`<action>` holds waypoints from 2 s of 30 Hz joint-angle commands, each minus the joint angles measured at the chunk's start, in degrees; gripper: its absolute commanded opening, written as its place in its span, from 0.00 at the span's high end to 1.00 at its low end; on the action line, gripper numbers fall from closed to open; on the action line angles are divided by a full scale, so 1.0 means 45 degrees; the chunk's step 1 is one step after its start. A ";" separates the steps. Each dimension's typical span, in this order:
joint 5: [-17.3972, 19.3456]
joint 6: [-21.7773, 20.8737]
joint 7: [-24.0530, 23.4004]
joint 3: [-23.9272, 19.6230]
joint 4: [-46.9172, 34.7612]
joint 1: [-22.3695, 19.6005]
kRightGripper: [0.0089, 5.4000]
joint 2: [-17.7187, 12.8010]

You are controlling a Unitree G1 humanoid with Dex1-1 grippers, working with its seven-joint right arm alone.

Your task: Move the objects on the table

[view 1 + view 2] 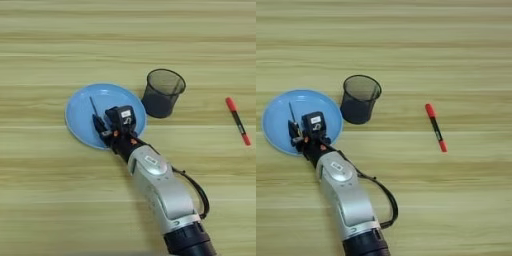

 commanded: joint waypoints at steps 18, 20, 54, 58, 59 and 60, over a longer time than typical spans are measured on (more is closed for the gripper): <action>-0.1152 -0.1589 -0.0219 0.0332 -0.1103 -0.0618 0.16 -0.0158; -0.1211 -0.1683 -0.0283 0.0214 -0.1052 -0.0669 0.12 -0.0199; -0.1083 -0.2201 -0.0092 -0.1325 0.0748 -0.1336 0.00 -0.0764; -0.1102 -0.2249 -0.0024 -0.1331 0.1023 -0.1407 0.00 -0.0746; -0.1099 -0.2240 -0.0012 -0.1331 0.1103 -0.1429 0.00 -0.0741; -0.1102 -0.2253 -0.0007 -0.1329 0.1180 -0.1453 0.00 -0.0737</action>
